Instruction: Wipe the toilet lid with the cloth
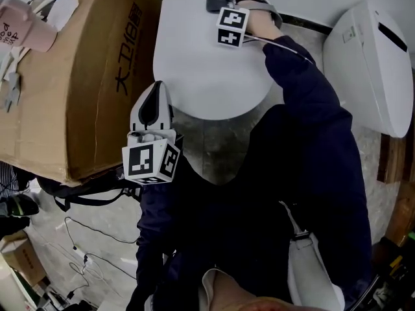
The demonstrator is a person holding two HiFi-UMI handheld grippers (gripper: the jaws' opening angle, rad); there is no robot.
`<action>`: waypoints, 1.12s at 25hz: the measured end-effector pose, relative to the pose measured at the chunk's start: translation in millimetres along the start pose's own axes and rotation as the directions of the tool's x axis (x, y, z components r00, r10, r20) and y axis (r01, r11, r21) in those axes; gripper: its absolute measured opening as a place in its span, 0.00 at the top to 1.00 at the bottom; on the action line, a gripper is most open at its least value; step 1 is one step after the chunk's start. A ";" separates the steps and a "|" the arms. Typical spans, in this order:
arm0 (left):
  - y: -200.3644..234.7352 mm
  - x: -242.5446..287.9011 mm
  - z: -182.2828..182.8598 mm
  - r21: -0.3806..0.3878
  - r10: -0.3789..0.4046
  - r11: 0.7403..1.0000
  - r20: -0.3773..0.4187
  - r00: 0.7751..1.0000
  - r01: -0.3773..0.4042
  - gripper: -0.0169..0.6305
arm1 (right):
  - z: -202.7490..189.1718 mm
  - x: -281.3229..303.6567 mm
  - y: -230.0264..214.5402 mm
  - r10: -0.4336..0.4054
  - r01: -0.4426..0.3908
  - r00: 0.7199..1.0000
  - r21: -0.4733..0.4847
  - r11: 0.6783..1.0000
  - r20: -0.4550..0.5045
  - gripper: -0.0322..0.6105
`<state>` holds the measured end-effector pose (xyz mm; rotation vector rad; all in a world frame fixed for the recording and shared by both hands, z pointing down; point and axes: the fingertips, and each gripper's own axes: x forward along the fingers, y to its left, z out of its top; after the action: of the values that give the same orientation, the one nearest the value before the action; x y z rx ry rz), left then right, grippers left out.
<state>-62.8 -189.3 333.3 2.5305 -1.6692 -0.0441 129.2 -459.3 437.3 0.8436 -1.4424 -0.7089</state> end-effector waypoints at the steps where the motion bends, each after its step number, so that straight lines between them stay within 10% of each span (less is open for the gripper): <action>1: -2.0 0.1 0.7 -0.002 -0.010 1.000 0.002 1.000 0.010 0.95 | 0.8 -6.0 5.0 0.011 -0.011 1.000 0.001 1.000 -0.002 0.85; 28: -6.9 -7.4 27.0 0.016 -0.164 0.986 0.075 0.984 0.163 0.95 | 36.9 -191.4 157.9 0.201 -0.201 0.979 -0.005 0.980 -0.020 0.85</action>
<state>-61.7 -181.9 305.5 2.6997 -1.4845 -0.1487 74.8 -215.7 462.9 0.6859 -1.4829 -0.5508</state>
